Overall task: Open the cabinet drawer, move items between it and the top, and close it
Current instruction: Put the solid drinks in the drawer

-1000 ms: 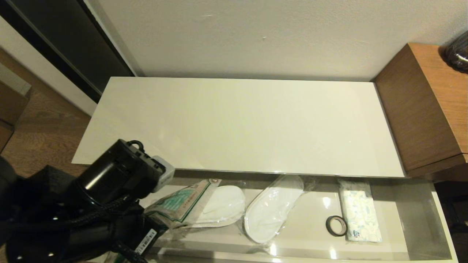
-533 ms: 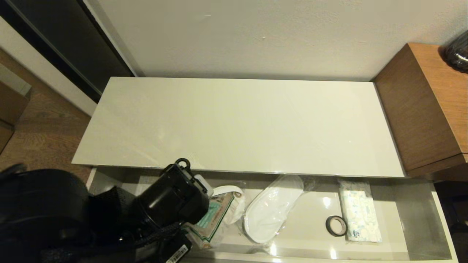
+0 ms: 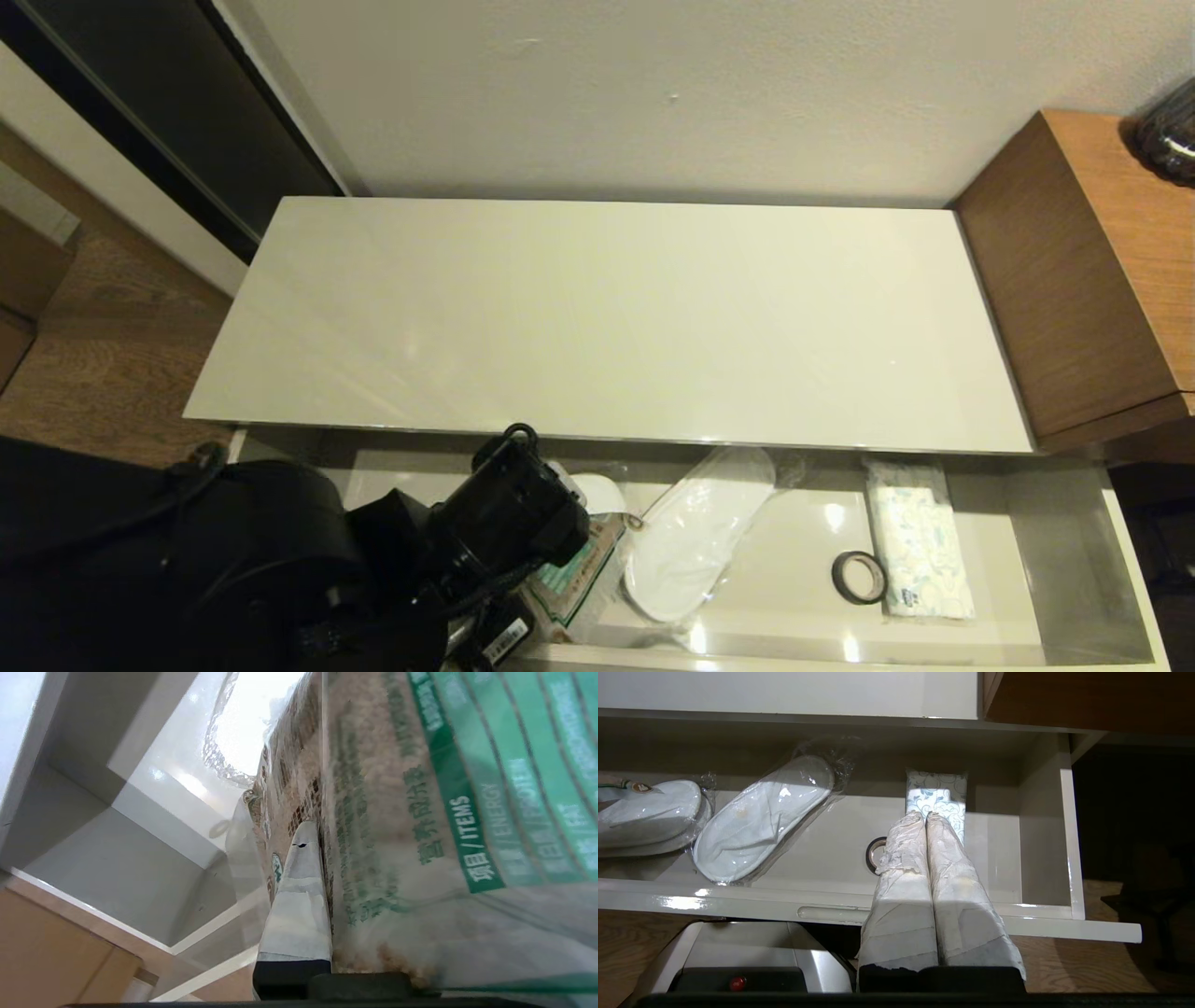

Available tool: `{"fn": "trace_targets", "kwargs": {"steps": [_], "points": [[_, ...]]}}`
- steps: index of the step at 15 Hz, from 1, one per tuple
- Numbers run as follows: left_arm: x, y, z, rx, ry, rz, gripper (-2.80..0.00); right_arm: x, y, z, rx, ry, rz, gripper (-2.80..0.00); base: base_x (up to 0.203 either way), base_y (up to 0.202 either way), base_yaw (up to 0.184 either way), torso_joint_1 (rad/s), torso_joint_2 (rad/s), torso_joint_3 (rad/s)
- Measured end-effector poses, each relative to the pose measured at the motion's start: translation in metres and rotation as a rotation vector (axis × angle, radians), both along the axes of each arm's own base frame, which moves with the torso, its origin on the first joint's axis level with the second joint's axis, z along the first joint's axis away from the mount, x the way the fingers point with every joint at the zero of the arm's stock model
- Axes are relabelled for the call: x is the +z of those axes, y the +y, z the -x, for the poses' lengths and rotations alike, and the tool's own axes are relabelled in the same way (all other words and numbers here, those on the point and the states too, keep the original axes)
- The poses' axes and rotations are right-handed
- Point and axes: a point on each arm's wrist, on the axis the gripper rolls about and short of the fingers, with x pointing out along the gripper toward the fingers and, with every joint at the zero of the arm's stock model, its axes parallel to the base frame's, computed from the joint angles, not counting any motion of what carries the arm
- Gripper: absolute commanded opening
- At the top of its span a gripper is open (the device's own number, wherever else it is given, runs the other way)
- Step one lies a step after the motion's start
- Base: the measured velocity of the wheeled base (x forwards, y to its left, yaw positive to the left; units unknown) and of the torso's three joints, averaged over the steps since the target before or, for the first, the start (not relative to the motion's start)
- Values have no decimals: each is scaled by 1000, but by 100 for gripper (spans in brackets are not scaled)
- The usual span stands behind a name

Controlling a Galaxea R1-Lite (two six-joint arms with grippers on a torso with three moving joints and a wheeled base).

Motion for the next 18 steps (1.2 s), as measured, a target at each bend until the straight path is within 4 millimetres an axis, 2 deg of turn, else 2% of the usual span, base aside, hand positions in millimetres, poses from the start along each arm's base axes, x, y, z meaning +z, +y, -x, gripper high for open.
{"fn": "trace_targets", "kwargs": {"steps": [6, 10, 11, 18], "points": [[-7, 18, -40, 172, -65, -10, -280, 0, 0, 0, 0, 0, 0, -280, 0, 0, 0, 0, 0, 0], [-13, 22, -64, 223, -158, -15, -280, 0, 0, 0, 1, 0, 0, -280, 0, 0, 0, 0, 0, 0], [-16, 22, -67, 234, -165, -27, 0, 0, 0, 0, 0, 0, 0, -280, 0, 0, 0, 0, 0, 0], [-26, 20, -70, 264, -196, -39, 0, 0, 0, 0, 0, 0, 0, -280, 0, 0, 0, 0, 0, 0]]}}
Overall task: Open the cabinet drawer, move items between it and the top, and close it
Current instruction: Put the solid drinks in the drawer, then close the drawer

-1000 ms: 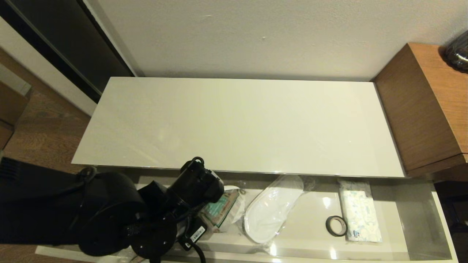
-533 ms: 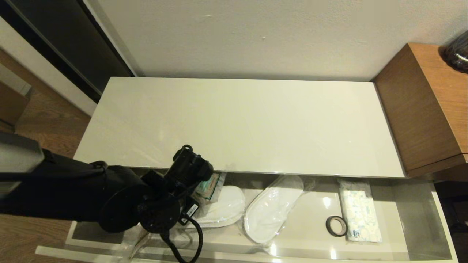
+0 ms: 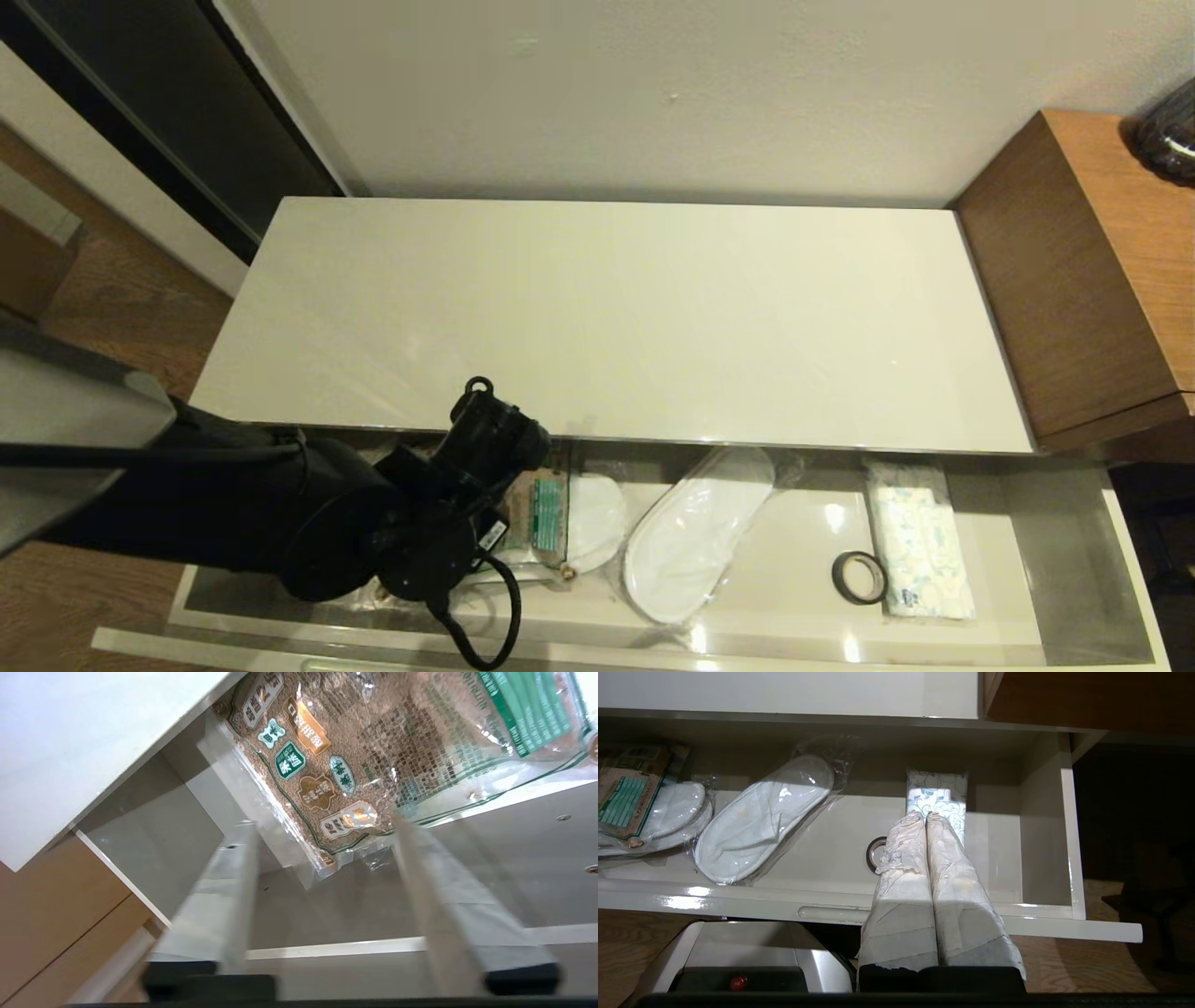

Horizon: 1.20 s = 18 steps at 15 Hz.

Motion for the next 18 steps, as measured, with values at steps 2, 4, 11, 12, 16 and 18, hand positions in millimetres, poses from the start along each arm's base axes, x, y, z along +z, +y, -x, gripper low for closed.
{"fn": "trace_targets", "kwargs": {"steps": [2, 4, 11, 12, 16, 18], "points": [[8, 3, 6, -3, -16, 23, 0, 0, 0, 0, 1, 0, 0, -280, 0, 0, 0, 0, 0, 0], [24, 10, 18, -11, -44, 57, -280, 0, 0, 0, 0, 0, 0, -280, 0, 0, 0, 0, 0, 0], [53, 85, 81, 153, 25, 242, -280, 0, 0, 0, 1, 0, 0, -280, 0, 0, 0, 0, 0, 0], [51, 95, 91, 203, 87, 308, -280, 0, 0, 0, 0, 0, 0, -280, 0, 0, 0, 0, 0, 0], [35, 108, 112, 334, 215, 460, -280, 0, 0, 0, 0, 0, 0, -280, 0, 0, 0, 0, 0, 0], [17, 108, 114, 410, 252, 498, -280, 0, 0, 0, 0, 0, 0, -280, 0, 0, 0, 0, 0, 0]]}}
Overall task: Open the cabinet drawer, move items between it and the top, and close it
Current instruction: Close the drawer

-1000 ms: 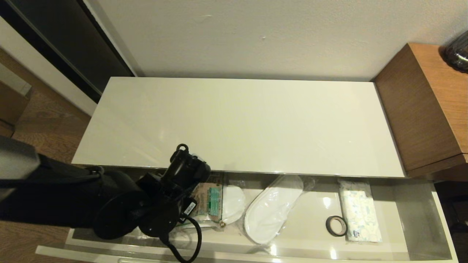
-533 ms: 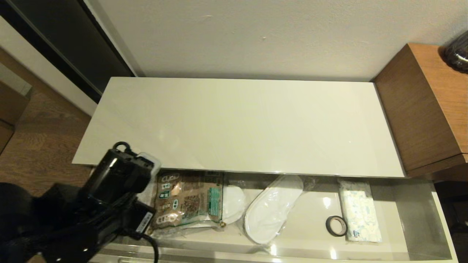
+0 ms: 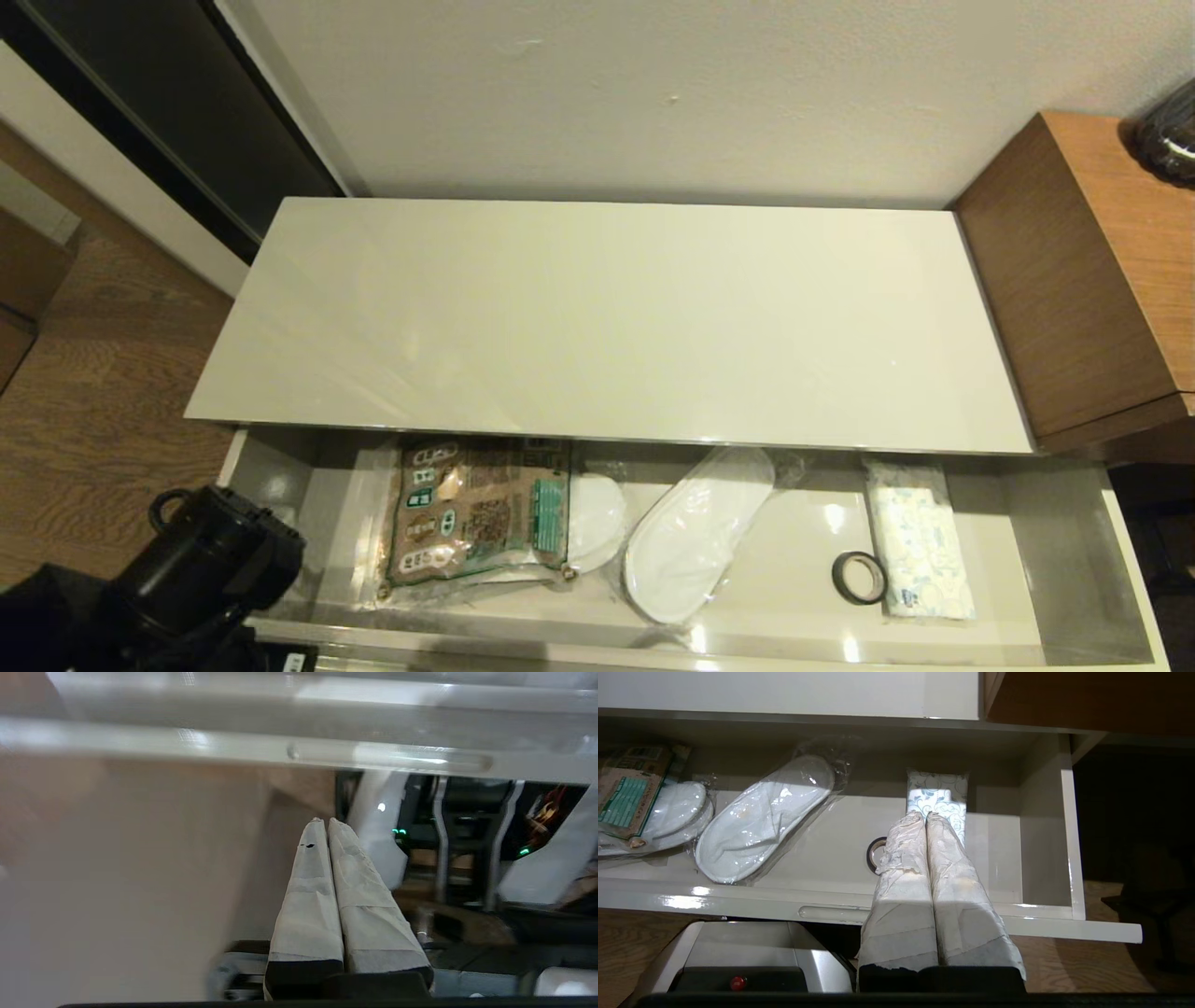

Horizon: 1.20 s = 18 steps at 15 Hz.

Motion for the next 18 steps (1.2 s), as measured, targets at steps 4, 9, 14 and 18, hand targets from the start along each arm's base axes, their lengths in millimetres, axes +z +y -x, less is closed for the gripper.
{"fn": "trace_targets", "kwargs": {"steps": [4, 9, 14, 18], "points": [[-36, -2, 1, 61, 59, 14, -280, 0, 0, 0, 1, 0, 0, -280, 0, 0, 0, 0, 0, 0], [-69, -11, -14, 131, 65, 34, -280, 0, 0, 0, 0, 0, 0, -280, 0, 0, 0, 0, 0, 0], [-86, -22, -31, 188, 48, 39, -280, 0, 0, 0, 1, 0, 0, -280, 0, 0, 0, 0, 0, 0], [-97, -26, -39, 229, 43, 12, -280, 0, 0, 0, 1, 0, 0, -280, 0, 0, 0, 0, 0, 0]]}}
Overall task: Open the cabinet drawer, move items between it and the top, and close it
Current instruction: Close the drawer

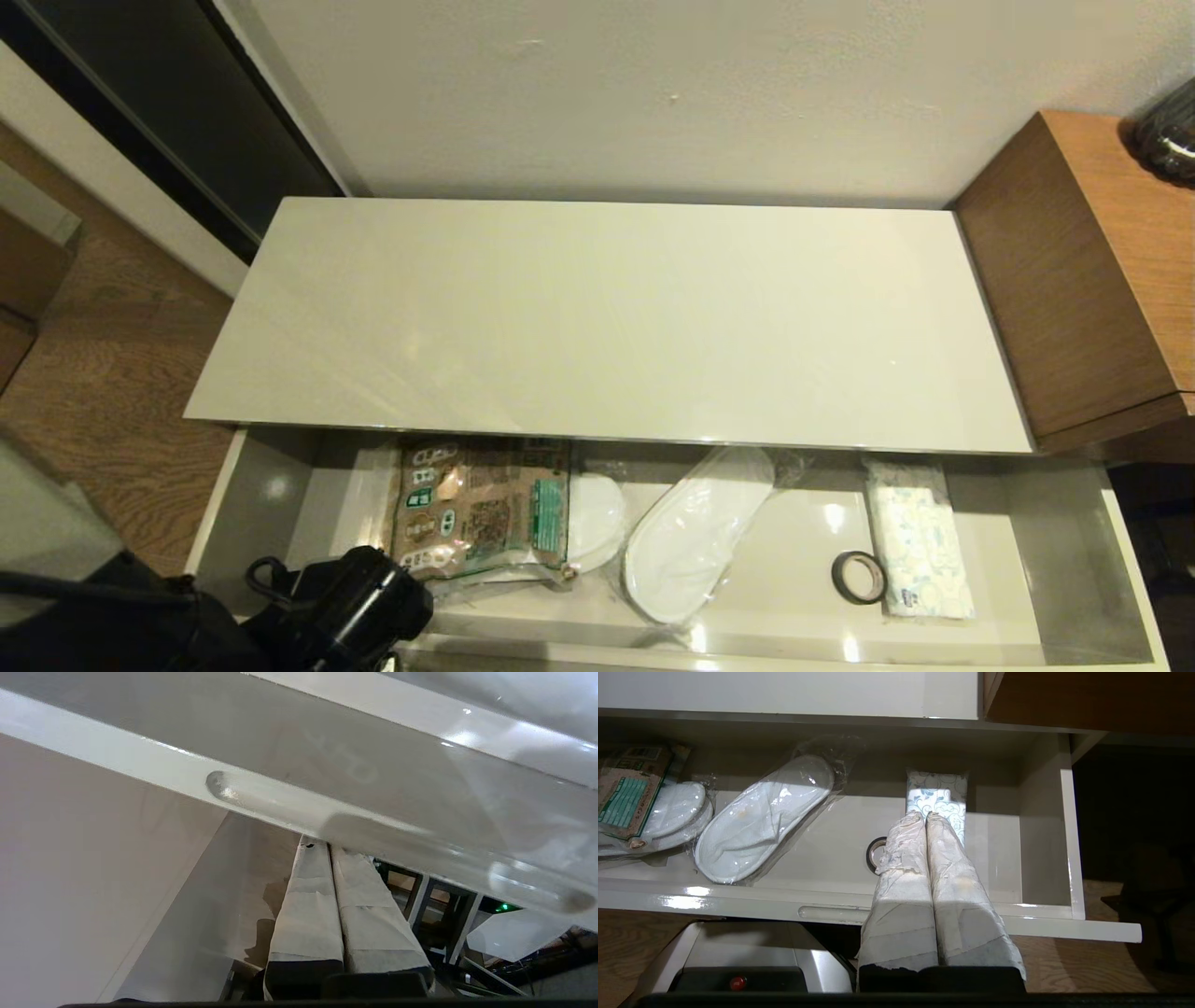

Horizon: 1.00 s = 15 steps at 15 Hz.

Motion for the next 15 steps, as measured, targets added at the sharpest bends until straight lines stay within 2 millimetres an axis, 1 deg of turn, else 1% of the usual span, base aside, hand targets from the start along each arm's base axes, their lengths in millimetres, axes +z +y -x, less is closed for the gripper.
{"fn": "trace_targets", "kwargs": {"steps": [5, 9, 12, 15], "points": [[0, -8, -14, 17, -34, -24, -280, 0, 0, 0, 0, 0, -1, -280, 0, 0, 0, 0, 0, 0], [8, -14, -29, 13, -102, -51, -280, 0, 0, 0, -1, 0, 0, -280, 0, 0, 0, 0, 0, 0], [19, -17, -41, -9, -136, -68, -280, 0, 0, 0, -1, 0, -1, -280, 0, 0, 0, 0, 0, 0], [41, -20, -59, -9, -158, -70, -280, 0, 0, 0, -1, 0, 0, -280, 0, 0, 0, 0, 0, 0]]}}
